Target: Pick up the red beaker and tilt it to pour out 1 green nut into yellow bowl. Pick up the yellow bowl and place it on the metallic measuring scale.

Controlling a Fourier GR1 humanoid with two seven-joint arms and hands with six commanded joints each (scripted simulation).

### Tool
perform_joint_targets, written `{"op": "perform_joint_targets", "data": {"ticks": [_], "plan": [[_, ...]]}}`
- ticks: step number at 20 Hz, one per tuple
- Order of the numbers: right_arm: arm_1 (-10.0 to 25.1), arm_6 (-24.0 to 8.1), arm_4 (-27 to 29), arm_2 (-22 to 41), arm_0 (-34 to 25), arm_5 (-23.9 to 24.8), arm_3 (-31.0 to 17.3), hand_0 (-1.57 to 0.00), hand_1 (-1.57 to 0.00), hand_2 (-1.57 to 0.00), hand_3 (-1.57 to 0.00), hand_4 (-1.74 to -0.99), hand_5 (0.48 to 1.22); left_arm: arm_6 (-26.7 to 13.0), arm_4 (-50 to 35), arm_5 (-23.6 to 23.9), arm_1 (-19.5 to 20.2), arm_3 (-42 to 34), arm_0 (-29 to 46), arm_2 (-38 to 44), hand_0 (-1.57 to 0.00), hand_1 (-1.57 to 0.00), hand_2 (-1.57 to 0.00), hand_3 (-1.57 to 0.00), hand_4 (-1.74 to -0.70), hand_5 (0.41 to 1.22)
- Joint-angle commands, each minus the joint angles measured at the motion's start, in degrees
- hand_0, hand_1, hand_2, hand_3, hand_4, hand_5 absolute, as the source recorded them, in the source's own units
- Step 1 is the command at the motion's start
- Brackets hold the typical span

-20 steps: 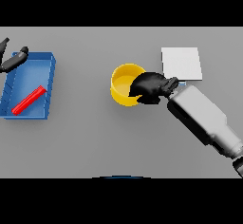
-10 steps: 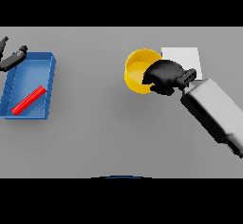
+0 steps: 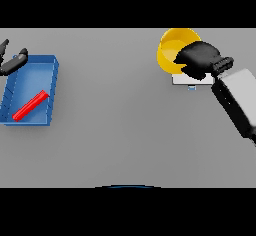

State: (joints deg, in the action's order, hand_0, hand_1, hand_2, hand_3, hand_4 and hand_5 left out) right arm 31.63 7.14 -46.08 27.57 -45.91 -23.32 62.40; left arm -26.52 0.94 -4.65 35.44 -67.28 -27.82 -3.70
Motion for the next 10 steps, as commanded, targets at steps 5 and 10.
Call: {"op": "perform_joint_targets", "data": {"ticks": [5,10], "plan": [[-0.16,0.93,-0.21,-1.91,-2.72,3.55,-10.21,-1.57,-1.57,-1.53,-1.16,-1.741,1.221,-2.12,-0.24,0.48,0.33,-2.1,0.92,0.03,0.0,0.0,0.0,0.0,-0.86,0.768],[-1.61,3.66,-0.44,-2.42,-3.36,7.35,-18.41,-1.57,-1.57,-1.43,-1.29,-1.741,1.221,-2.65,0.54,0.75,0.25,-1.5,0.89,-0.4,0.0,0.0,0.0,0.0,-0.86,0.797]]}}
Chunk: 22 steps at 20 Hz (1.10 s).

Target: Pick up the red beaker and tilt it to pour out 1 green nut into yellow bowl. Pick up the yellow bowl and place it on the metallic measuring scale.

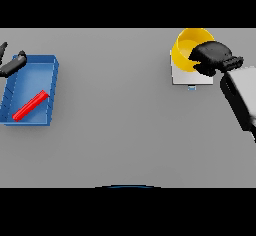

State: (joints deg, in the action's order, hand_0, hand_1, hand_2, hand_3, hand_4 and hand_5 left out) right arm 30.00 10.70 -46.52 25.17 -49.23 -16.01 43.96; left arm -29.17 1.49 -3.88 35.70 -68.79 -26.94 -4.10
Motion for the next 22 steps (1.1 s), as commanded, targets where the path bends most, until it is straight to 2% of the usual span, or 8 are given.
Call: {"op": "perform_joint_targets", "data": {"ticks": [1,10,12,13,15,17,19,22], "plan": [[-0.34,0.51,0.16,0.03,0.42,0.28,-0.83,-1.57,-1.57,-1.41,-1.32,-1.741,1.221,0.09,0.27,-0.1,0.06,-0.39,-0.33,-0.34,0.0,0.0,0.0,0.0,-0.86,0.802],[-2.26,1.33,-0.26,-0.23,-1.8,2.46,-8.64,-1.57,-1.57,-1.37,-1.45,-1.741,1.221,-0.25,-0.1,-0.63,0.0,0.17,-0.93,-0.2,0.0,0.0,0.0,0.0,-0.84,0.783],[-1.86,0.91,0.29,-0.59,-1.48,1.83,-8.47,-1.57,-1.5,-1.44,-1.25,-1.741,1.221,-0.57,0.15,-0.67,-0.09,0.19,-1.14,-0.51,0.0,0.0,0.0,0.0,-0.84,0.779],[-1.92,0.88,0.34,-0.55,-1.41,1.52,-8.58,-1.56,-1.43,-1.34,-1.11,-1.682,1.221,-0.42,-0.1,-0.81,0.18,-0.08,-0.71,-0.27,0.0,0.0,0.0,0.0,-0.84,0.775],[-1.87,0.63,1.03,-0.9,-0.8,1.13,-8.05,-1.33,-1.12,-1.01,-0.82,-1.592,1.074,-0.42,-0.09,-0.84,0.02,-0.05,-1.06,-0.38,0.0,0.0,0.0,0.0,-0.84,0.774],[-2.17,-0.65,2.29,-1.9,-1.64,-1.09,-8.03,-0.95,-0.81,-0.71,-0.58,-1.535,0.965,-1.16,-0.24,-0.87,-0.11,0.17,-1.54,-0.3,0.0,0.0,0.0,0.0,-0.83,0.768],[-2.32,-0.64,2.82,-2.33,-1.79,-1.9,-8.95,-0.61,-0.56,-0.47,-0.39,-1.496,0.89,0.37,-0.82,-0.81,0.23,-0.2,-0.11,0.38,0.0,0.0,0.0,0.0,-0.84,0.764],[-2.43,-0.12,2.52,-1.96,-1.66,-1.67,-9.02,-0.31,-0.3,-0.24,-0.21,-1.461,0.833,-0.03,-0.53,-1.02,0.07,0.02,-0.49,-0.05,0.0,0.0,0.0,0.0,-0.83,0.749]]}}
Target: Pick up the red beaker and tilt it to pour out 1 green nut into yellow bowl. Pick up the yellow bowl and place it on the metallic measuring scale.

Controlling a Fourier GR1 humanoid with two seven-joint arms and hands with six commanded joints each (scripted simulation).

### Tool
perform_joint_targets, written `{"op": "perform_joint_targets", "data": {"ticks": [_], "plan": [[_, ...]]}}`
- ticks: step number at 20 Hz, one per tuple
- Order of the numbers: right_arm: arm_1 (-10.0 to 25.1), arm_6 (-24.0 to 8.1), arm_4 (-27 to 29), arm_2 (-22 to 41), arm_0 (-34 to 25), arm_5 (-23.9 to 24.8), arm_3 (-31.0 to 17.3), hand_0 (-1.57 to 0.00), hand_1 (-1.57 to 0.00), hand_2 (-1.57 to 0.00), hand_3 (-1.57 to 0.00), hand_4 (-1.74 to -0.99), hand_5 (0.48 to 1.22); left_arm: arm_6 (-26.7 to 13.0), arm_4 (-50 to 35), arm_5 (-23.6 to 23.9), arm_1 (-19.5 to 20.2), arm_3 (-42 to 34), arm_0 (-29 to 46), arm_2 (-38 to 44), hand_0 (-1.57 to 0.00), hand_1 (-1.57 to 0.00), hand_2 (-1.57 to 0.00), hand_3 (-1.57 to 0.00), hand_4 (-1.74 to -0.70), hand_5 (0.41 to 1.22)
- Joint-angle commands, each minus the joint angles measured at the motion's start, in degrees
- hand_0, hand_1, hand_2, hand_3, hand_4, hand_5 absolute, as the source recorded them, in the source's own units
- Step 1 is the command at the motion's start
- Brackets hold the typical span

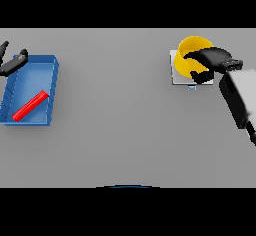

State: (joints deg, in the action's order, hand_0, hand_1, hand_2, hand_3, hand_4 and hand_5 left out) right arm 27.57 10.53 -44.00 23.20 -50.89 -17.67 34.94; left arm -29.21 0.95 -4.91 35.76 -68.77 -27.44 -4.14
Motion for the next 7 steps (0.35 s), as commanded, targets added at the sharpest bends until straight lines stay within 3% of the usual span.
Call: {"op": "perform_joint_targets", "data": {"ticks": [1,7], "plan": [[-0.08,-0.06,-0.45,0.48,-0.11,-0.15,-0.04,-0.25,-0.24,-0.19,-0.16,-1.448,0.824,-1.02,0.06,-0.01,-0.31,-0.26,-0.54,-0.35,0.0,0.0,0.0,0.0,-0.83,0.75],[0.52,-1.49,-0.91,1.32,0.67,-1.95,1.12,-0.06,-0.06,-0.05,-0.04,-1.39,0.779,-0.94,-0.04,-0.01,-0.07,-0.64,-0.23,-0.21,0.0,0.0,0.0,0.0,-0.83,0.76]]}}
